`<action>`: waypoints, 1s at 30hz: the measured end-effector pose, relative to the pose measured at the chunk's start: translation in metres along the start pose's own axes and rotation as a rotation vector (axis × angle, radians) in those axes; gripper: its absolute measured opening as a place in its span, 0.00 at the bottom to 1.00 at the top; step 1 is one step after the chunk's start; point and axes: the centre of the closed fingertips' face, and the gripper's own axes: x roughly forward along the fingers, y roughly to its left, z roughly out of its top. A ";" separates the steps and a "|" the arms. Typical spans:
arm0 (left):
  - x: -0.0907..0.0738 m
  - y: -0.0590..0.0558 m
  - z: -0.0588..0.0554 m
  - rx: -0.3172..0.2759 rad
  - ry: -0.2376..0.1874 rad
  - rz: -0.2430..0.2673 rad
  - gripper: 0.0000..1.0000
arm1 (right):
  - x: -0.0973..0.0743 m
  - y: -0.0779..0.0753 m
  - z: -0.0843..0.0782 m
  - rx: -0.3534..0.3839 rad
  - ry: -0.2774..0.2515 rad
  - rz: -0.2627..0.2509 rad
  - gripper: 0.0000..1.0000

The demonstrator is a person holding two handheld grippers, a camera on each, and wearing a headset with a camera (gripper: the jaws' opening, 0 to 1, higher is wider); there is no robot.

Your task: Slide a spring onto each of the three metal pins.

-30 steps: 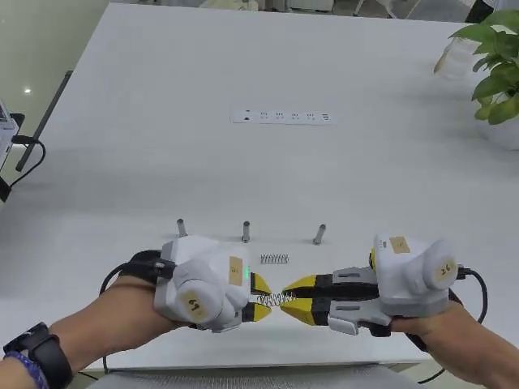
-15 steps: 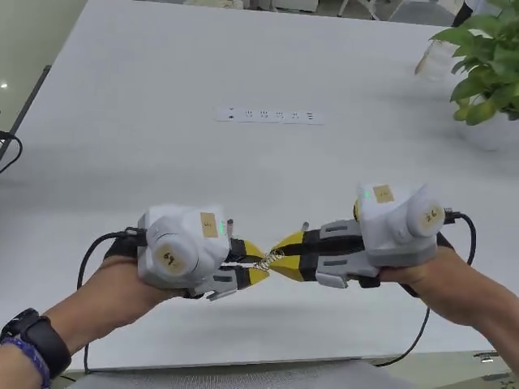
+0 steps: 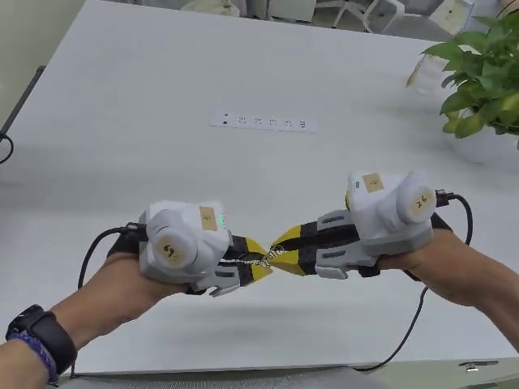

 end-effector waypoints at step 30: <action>0.010 -0.020 -0.010 0.095 0.079 -0.075 0.02 | 0.012 0.016 -0.029 -0.276 0.266 0.107 0.13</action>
